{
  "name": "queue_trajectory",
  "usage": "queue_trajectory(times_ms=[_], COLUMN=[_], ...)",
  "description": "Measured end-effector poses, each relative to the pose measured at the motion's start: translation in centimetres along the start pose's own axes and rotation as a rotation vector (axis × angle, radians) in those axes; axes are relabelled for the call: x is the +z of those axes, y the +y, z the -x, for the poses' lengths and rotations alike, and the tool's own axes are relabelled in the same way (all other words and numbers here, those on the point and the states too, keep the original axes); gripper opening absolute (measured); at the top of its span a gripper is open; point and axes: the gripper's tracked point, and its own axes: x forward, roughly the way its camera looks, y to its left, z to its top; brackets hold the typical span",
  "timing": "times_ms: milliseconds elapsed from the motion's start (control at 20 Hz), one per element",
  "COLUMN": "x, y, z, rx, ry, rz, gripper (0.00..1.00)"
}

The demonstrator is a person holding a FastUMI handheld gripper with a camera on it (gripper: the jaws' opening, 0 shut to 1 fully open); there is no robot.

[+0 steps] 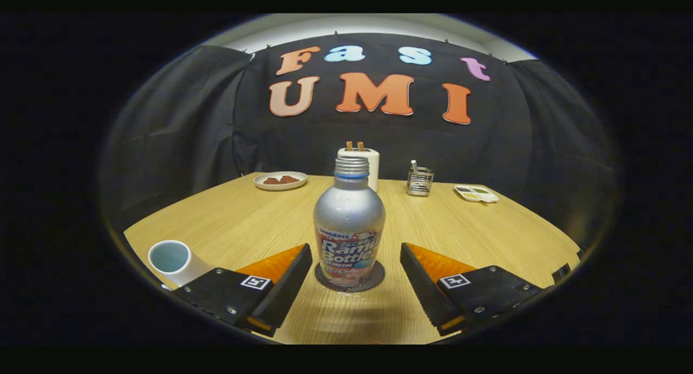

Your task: Take the bottle from table, then pour the juice into the cup, finally place the bottle on the coaster

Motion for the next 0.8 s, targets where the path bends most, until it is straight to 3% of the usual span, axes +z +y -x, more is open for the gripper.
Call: queue_trajectory(times_ms=[350, 800], x=[2.2, -0.2], y=[-0.2, -0.4], z=[6.7, 10.6], rx=[-0.015, -0.044], ry=[-0.112, -0.131], rz=[0.009, -0.001], gripper=[0.97, 0.97])
